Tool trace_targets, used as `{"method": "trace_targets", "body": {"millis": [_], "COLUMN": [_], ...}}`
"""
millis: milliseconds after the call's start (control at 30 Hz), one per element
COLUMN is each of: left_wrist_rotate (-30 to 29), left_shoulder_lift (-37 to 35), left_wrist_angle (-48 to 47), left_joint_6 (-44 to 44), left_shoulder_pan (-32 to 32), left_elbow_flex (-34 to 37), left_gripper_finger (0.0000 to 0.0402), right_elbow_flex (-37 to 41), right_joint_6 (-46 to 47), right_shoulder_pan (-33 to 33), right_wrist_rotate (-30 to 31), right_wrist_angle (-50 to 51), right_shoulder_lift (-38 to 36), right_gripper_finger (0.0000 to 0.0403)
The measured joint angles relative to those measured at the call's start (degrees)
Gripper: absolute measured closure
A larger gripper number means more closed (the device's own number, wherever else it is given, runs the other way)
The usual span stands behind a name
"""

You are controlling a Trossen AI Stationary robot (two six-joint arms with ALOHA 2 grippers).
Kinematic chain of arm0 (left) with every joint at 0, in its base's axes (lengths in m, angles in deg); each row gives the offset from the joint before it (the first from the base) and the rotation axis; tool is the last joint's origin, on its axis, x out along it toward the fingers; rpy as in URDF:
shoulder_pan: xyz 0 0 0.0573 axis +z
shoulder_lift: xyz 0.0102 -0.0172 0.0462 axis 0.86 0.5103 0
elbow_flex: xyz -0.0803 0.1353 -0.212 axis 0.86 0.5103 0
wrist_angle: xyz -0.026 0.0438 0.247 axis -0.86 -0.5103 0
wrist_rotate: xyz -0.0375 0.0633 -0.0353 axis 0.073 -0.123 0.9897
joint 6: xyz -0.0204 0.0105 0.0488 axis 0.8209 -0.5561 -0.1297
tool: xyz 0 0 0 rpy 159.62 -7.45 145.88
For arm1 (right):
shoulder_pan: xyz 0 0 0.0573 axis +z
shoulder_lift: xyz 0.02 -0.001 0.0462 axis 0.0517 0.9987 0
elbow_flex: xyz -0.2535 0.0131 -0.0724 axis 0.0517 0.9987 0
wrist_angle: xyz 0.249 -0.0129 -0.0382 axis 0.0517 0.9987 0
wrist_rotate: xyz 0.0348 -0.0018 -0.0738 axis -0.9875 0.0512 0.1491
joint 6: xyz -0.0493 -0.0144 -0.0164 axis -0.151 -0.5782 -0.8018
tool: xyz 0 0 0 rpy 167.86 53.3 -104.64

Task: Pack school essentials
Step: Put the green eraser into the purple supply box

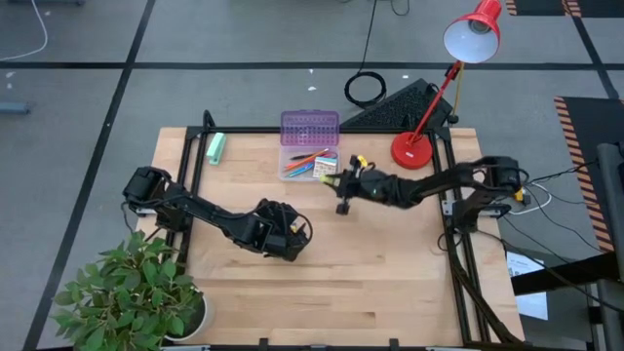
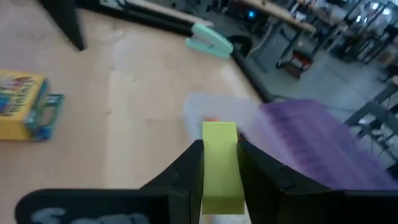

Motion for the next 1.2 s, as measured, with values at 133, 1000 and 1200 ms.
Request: {"method": "trace_targets", "body": {"millis": [133, 1000, 1200], "left_wrist_rotate": [0.00, 0.04, 0.09], "left_shoulder_lift": [0.00, 0.00, 0.00], "left_wrist_angle": [2.64, 7.90, 9.11], "left_joint_6": [-1.52, -5.80, -6.95], "left_shoulder_pan": [0.00, 0.87, 0.87], "left_elbow_flex": [0.00, -0.02, -0.02], "left_gripper_finger": [0.0030, 0.0030, 0.0030], "right_elbow_flex": [-0.02, -13.54, -15.25], "right_joint_6": [-3.22, -6.05, -6.79], "right_shoulder_pan": [-5.51, -24.20, -25.99], "right_wrist_rotate": [-6.60, -27.13, -28.29], "right_wrist_angle": [-2.71, 7.24, 10.11], "right_shoulder_lift": [-0.19, 6.88, 10.64], "right_gripper_finger": [0.0321, 0.0321, 0.0321]}}
